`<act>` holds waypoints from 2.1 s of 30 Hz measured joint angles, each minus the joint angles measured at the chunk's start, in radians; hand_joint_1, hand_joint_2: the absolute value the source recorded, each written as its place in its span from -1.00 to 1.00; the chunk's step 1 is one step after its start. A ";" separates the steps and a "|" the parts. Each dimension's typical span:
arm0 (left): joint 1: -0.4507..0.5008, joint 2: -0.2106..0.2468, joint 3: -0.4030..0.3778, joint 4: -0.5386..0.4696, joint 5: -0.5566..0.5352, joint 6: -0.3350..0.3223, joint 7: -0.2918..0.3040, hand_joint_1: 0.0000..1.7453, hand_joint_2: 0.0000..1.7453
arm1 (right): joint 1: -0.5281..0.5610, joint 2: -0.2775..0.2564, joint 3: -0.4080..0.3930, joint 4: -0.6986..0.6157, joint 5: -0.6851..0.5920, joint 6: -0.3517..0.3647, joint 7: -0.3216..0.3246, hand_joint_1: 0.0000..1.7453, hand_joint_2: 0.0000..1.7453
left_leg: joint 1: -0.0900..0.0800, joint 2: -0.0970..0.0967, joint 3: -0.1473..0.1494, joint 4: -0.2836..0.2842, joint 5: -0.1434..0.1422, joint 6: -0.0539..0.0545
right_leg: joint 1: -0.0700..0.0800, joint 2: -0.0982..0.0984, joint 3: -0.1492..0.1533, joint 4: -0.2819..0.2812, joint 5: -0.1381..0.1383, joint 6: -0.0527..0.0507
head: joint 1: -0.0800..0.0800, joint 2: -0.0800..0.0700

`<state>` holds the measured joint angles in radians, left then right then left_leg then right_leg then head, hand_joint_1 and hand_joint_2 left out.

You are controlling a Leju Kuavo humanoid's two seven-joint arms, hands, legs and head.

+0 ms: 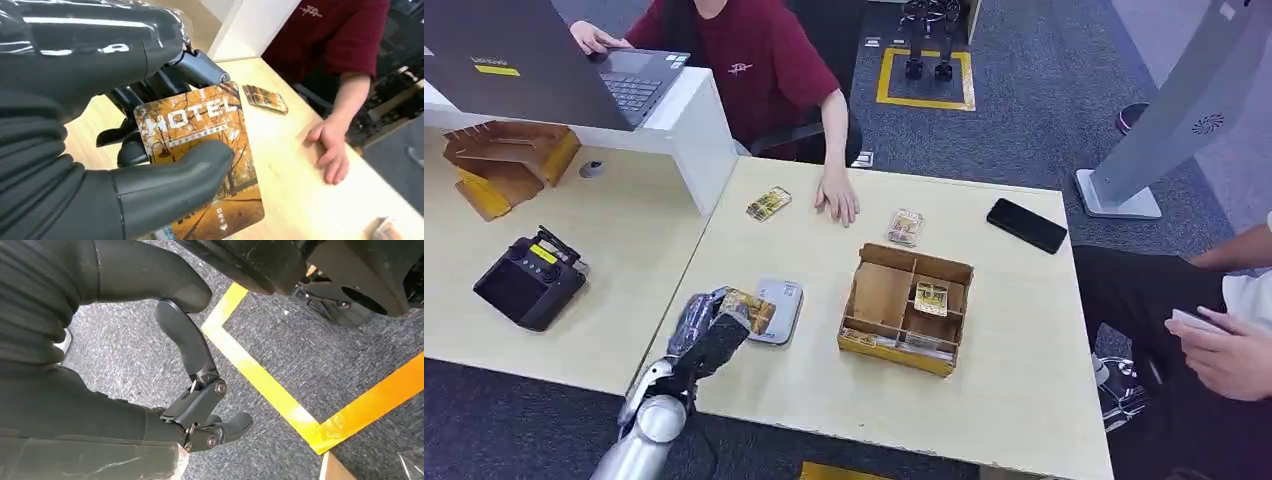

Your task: Pass the card to the sensor for recognition and then transmit it.

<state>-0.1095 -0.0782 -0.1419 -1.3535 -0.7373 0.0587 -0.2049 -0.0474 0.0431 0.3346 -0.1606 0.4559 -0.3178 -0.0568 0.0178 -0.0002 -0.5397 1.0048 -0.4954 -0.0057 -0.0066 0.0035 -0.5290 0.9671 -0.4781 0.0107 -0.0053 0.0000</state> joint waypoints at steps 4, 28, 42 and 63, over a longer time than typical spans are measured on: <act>-0.002 -0.010 -0.023 0.010 -0.087 0.068 0.050 1.00 1.00 | 0.000 0.002 0.000 0.000 0.005 0.000 0.000 -1.00 1.00 | 0.000 0.000 0.000 0.000 0.000 0.000 | 0.000 0.000 0.000 0.000 0.000 0.000 | 0.000 0.000; -0.132 -0.133 0.044 0.215 -0.351 0.182 0.154 1.00 1.00 | -0.016 0.009 0.000 0.000 0.065 0.015 -0.003 -1.00 1.00 | 0.000 0.000 -0.001 0.001 0.000 0.000 | 0.000 0.000 0.000 0.000 0.000 0.000 | 0.000 0.000; -0.174 -0.146 0.136 0.332 -0.491 0.254 0.175 1.00 1.00 | -0.024 0.016 0.002 -0.002 0.089 0.016 -0.008 -1.00 1.00 | 0.000 0.000 -0.001 0.001 0.000 0.000 | 0.000 0.000 0.000 0.001 0.000 0.000 | 0.000 0.000; -0.192 -0.197 0.189 0.415 -0.551 0.266 0.153 1.00 1.00 | -0.033 0.023 0.002 -0.002 0.097 0.012 -0.006 -1.00 1.00 | 0.000 0.000 -0.001 0.001 0.000 0.000 | 0.000 0.000 0.000 0.001 0.000 0.000 | 0.000 0.000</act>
<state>-0.3013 -0.2754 0.0469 -0.9380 -1.2883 0.3250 -0.0519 -0.0803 0.0656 0.3365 -0.1621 0.5531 -0.3056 -0.0633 0.0178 -0.0004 -0.5403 1.0059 -0.4954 -0.0057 -0.0066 0.0033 -0.5292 0.9677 -0.4779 0.0108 -0.0053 0.0000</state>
